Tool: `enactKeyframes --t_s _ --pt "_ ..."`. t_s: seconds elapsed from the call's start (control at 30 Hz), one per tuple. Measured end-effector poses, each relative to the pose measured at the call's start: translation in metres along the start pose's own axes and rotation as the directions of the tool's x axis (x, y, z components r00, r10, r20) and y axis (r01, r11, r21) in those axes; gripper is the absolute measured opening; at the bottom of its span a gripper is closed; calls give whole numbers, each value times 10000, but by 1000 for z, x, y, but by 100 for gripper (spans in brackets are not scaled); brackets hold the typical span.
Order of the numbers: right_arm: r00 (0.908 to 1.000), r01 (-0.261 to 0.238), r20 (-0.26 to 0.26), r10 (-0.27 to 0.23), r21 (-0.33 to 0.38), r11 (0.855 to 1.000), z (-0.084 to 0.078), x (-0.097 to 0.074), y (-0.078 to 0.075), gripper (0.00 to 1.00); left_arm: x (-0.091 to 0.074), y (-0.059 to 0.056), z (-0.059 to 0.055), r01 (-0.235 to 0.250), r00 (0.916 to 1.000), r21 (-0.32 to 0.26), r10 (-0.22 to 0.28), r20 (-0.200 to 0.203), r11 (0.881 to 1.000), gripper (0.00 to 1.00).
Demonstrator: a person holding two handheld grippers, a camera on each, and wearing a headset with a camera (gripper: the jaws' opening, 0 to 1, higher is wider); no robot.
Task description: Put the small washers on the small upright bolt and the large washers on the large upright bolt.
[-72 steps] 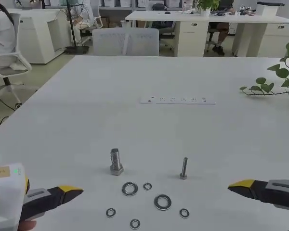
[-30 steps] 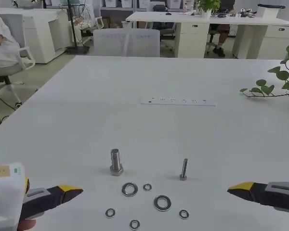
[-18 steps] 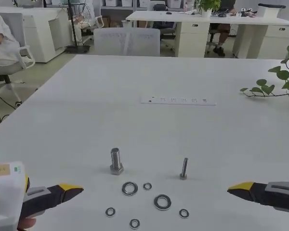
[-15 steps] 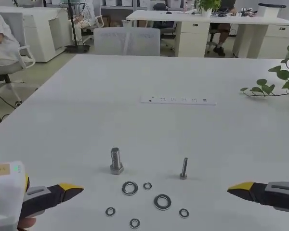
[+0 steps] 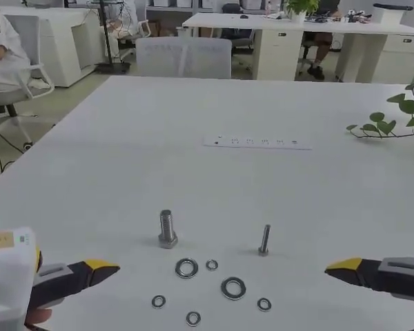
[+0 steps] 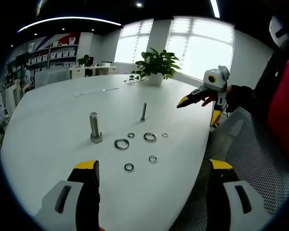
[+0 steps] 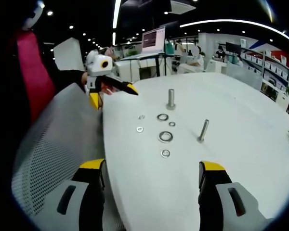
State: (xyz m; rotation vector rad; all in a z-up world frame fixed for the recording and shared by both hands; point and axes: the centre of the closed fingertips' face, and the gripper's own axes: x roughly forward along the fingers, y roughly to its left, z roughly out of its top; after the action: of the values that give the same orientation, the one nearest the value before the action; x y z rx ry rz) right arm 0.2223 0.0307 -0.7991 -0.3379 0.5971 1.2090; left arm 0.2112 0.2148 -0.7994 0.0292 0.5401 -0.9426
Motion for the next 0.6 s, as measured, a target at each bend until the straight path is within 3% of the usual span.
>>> enactKeyframes --t_s 0.6 --pt "9984 -473 -339 449 -762 9960 19 16 -3 78 -3 2 2 -149 9998 -7 149 162 9999 92"
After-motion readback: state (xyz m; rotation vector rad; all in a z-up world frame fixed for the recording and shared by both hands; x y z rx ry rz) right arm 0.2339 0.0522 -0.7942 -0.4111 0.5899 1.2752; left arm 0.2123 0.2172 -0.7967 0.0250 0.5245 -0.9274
